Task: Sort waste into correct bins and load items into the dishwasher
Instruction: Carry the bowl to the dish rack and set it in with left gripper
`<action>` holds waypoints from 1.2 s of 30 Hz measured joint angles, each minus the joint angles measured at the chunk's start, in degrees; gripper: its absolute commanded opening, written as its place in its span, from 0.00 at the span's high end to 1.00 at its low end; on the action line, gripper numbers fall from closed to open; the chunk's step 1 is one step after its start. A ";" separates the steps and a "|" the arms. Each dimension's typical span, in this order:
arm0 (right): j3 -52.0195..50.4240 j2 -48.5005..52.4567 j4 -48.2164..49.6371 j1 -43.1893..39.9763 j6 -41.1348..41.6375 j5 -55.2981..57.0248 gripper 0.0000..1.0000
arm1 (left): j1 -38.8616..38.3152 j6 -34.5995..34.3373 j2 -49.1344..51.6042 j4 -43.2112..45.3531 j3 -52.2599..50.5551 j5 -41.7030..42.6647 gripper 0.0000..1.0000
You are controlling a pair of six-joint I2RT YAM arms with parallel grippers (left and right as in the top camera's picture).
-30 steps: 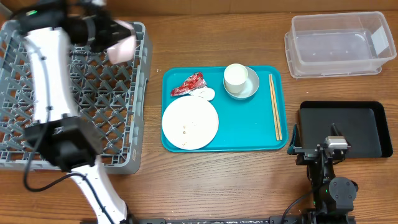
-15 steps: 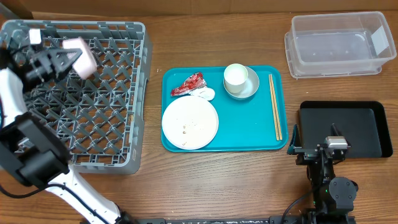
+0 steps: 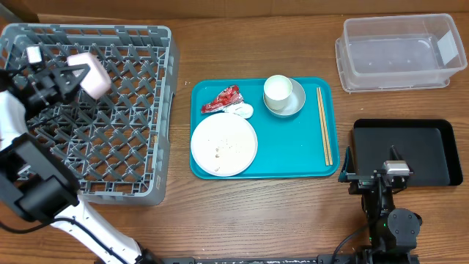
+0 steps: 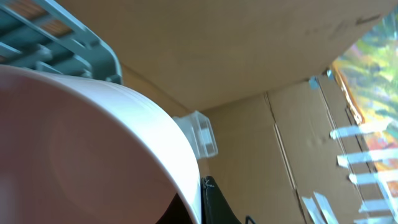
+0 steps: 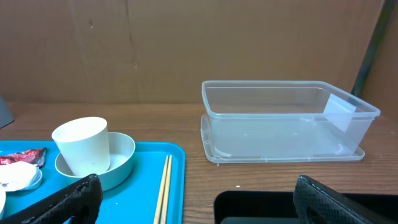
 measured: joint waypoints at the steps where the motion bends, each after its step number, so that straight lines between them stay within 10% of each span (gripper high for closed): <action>1: 0.00 0.00 -0.02 0.02 0.00 0.00 0.00 | -0.96 0.00 0.00 0.04 0.00 0.00 0.96; 29: 0.02 0.00 0.00 0.02 0.00 0.02 0.00 | -2.10 -0.02 -0.04 3.85 -4.46 -6.38 0.93; 33: 0.02 0.00 0.00 0.02 0.04 0.00 0.00 | -0.66 -2.51 -0.04 3.56 -4.55 -7.98 0.78; 36: 0.00 0.00 -0.02 0.00 0.04 0.00 0.00 | 0.20 -4.37 -0.04 3.43 -4.57 -10.54 0.48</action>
